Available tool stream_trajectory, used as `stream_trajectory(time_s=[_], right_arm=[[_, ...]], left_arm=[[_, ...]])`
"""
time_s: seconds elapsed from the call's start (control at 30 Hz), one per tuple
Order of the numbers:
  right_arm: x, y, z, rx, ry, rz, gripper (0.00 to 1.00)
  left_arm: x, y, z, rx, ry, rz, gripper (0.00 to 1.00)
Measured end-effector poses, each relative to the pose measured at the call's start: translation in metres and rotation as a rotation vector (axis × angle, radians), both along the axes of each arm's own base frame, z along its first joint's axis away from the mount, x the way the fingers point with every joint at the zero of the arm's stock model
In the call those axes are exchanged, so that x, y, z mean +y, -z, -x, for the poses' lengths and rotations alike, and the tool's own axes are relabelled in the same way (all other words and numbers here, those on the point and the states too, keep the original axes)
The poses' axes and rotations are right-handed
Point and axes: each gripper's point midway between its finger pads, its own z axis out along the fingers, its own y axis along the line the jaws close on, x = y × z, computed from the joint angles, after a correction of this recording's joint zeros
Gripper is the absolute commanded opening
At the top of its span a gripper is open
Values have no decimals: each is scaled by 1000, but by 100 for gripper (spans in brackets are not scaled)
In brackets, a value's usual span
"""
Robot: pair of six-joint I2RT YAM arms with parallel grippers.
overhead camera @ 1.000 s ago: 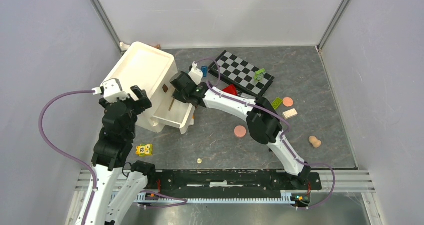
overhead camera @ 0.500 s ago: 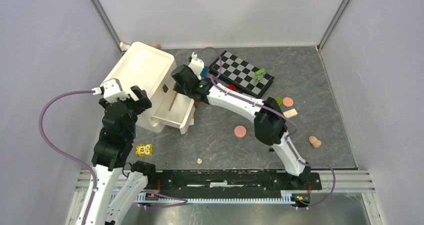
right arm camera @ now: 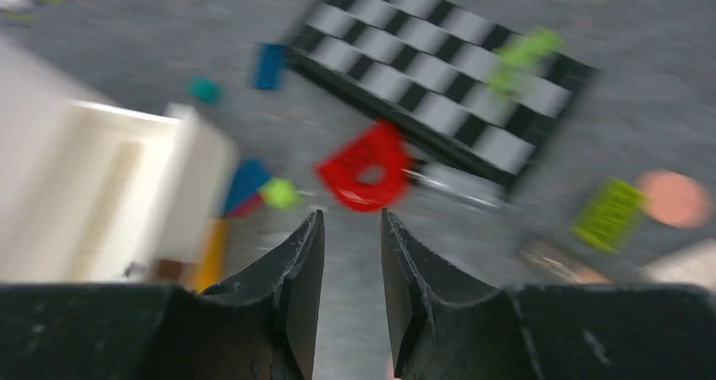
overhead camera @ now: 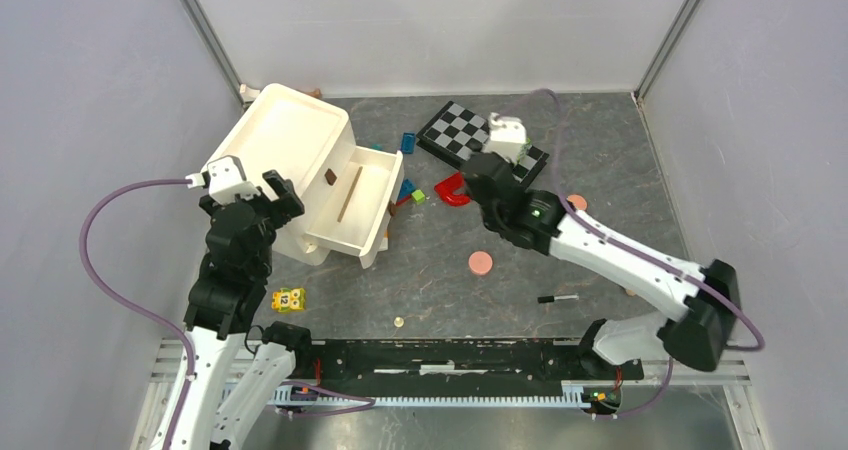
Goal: Organize the makeup
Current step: Place the makeup tool in the drawer, then pick up the makeup tool from the corner of the board.
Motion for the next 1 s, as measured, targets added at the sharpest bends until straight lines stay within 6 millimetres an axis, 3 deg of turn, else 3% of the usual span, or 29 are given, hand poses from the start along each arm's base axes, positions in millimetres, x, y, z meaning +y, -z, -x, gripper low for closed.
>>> stream_trajectory(time_s=[0.07,0.23,0.43,0.7,1.0], right_arm=[[-53,31,6,37,75,105,40],[-181,94,31,168,287,272,63],[-269,109,59,201,501,217,78],[-335,167,72,440,664,101,97],[-375,203,95,611,816,-105,98]], left_arm=[[0,1,-1,5,0,-1,91],[-1,3,-3,14,0,-3,91],[-2,4,-4,19,4,-4,91],[-5,7,-6,31,21,-3,91],[-7,7,-6,32,32,-1,91]])
